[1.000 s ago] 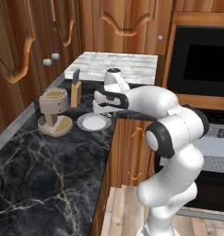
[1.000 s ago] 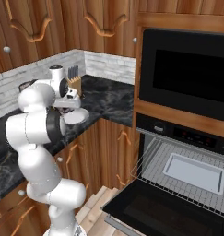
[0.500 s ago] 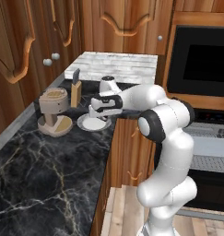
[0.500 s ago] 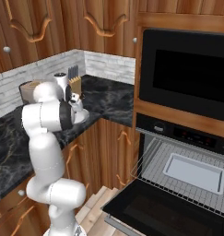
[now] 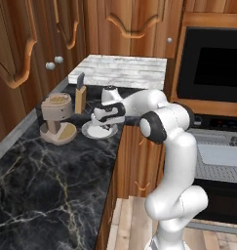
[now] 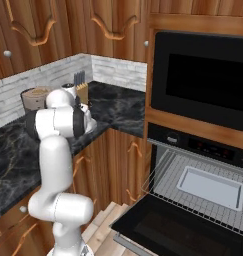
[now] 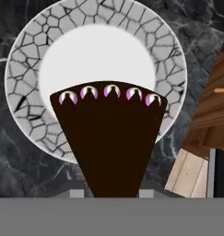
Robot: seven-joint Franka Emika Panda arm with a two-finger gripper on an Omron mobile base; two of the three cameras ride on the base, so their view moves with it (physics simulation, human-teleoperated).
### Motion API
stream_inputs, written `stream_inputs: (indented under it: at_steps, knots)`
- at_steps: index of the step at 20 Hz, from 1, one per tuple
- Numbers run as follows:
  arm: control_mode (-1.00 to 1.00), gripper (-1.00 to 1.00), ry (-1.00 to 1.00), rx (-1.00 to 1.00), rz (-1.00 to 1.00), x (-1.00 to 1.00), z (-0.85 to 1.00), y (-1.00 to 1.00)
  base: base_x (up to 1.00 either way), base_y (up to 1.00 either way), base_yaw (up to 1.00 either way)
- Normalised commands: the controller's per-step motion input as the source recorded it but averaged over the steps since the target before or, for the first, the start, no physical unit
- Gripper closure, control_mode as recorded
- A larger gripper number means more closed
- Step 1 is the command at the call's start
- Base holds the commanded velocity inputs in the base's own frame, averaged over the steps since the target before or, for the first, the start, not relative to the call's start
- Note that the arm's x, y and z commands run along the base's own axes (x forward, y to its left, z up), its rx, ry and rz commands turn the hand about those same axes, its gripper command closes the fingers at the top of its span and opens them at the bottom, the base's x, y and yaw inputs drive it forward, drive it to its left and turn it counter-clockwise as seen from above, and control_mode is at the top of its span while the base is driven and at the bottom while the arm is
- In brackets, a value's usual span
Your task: Take the baked cake out of the oven and place it on the plate for cooling. Then close the oven door.
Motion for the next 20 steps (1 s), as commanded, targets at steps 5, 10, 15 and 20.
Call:
stream_inputs:
  at_steps: [5,10,15,20]
  knots:
    - [-1.0,1.0,-0.02,0.0,0.0,0.25,-0.22,0.01,0.0,0.0,0.0]
    - [-1.0,1.0,-0.01,0.0,0.0,0.27,-0.31,0.02,0.0,0.0,0.0]
    - [-1.0,1.0,-0.03,0.0,0.0,0.28,-0.31,0.05,0.0,0.0,0.0]
    - [-1.0,1.0,-0.06,0.0,0.0,0.25,-0.27,0.06,0.0,0.0,0.0]
